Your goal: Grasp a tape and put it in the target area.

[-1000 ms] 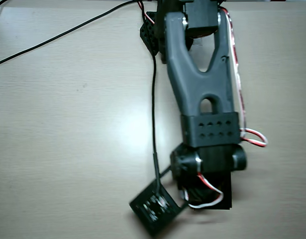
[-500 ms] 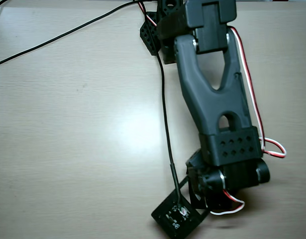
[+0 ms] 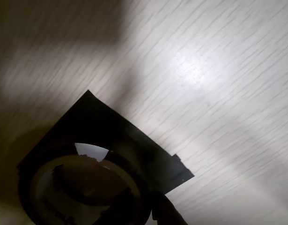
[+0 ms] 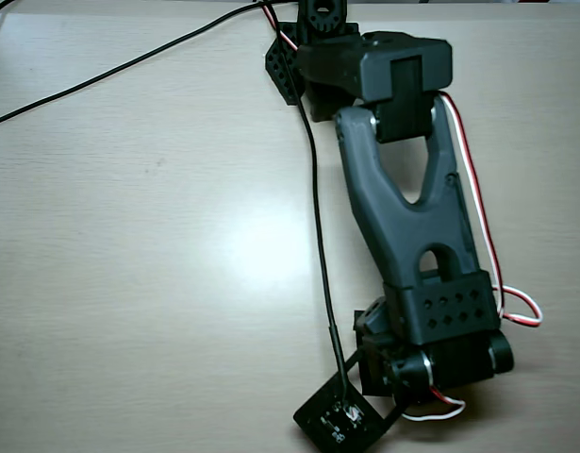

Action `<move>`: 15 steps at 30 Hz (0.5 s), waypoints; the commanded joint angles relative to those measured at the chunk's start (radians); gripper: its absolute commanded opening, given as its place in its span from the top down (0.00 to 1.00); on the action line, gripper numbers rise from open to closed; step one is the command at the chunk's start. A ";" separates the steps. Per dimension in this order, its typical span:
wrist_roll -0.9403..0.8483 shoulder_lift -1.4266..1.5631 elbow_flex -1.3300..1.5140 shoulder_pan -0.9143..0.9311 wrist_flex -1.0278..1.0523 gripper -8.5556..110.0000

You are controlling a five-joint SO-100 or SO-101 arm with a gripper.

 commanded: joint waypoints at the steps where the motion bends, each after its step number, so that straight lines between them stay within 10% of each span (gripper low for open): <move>1: 0.011 0.011 -0.051 -0.012 0.002 0.93; 15: 0.012 0.021 -0.054 0.005 0.023 0.80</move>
